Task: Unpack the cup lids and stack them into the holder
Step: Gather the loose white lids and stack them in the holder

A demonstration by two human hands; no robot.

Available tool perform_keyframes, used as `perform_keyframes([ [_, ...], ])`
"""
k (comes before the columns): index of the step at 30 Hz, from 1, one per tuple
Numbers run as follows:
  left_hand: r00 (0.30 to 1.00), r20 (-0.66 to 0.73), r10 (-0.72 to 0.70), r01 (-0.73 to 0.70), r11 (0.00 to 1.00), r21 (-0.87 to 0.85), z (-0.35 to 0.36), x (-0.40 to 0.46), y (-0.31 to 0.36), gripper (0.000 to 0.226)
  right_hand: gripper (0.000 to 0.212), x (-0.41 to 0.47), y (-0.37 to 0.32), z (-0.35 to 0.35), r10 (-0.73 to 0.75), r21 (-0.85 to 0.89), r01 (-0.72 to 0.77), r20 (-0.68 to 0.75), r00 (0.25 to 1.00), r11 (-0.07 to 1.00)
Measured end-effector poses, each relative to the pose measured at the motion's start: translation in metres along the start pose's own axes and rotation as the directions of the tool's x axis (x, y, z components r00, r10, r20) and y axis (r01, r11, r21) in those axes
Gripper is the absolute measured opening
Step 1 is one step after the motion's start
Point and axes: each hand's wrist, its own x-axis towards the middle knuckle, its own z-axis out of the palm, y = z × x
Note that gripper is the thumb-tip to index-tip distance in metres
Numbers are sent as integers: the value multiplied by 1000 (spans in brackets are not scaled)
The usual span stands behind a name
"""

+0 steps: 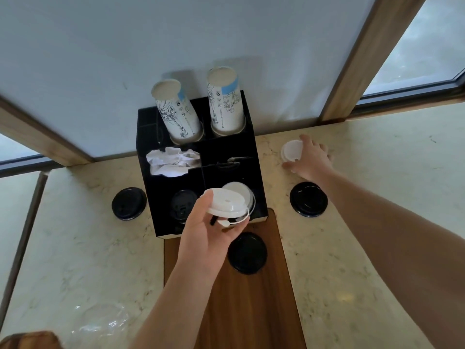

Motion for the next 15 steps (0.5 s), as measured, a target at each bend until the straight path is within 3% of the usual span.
perform_keyframes([
  [5,999,36,-32,32,999,-12,-1,-4,-2,50,99,-9,2,2,-40,27,42,-69,997,999],
  [7,996,79,-29,30,999,-11,0,-6,-2,43,100,-25,-1,-1,-4,160,22,-111,994,987],
  [10,993,114,-14,16,1000,-21,2,-12,-2,35,103,-70,-15,-12,40,456,58,-201,979,888],
  [15,990,133,-41,38,999,28,-4,-25,1,72,98,-182,-40,-21,-62,643,206,-239,969,738],
])
